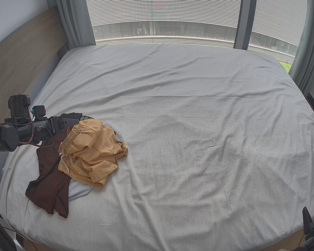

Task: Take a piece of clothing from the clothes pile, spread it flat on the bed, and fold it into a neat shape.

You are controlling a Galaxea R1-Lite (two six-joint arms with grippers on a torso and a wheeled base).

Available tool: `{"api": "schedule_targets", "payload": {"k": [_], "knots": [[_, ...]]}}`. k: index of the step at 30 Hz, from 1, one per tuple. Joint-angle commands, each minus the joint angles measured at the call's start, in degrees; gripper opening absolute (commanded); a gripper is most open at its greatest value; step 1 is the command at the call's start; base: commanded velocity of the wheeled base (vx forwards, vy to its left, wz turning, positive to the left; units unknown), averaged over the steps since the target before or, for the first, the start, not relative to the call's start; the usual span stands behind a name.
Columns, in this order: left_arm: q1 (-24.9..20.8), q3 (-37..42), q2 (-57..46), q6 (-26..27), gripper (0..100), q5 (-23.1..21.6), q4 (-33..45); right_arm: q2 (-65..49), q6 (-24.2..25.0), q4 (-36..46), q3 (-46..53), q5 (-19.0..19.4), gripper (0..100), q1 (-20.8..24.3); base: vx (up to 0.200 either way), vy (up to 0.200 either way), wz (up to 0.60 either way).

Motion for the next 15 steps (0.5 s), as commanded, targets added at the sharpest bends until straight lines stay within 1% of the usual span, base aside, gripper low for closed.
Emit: {"api": "schedule_targets", "payload": {"k": [1,6,15], "knots": [[-0.99,-0.84,2.67,-0.08,100,0.14,-0.25,-0.93,-0.01,-0.01,1.01,-0.02,100,0.03,0.000,0.000,0.00],[-1.35,-2.69,4.25,-0.61,100,0.05,-0.07,-0.93,-0.01,0.08,1.01,-0.02,100,0.03,0.000,0.000,0.00],[-4.07,-3.57,7.06,-0.70,100,0.05,-0.16,-0.93,-0.01,0.08,1.01,-0.02,100,0.03,0.000,0.000,0.00]]}}
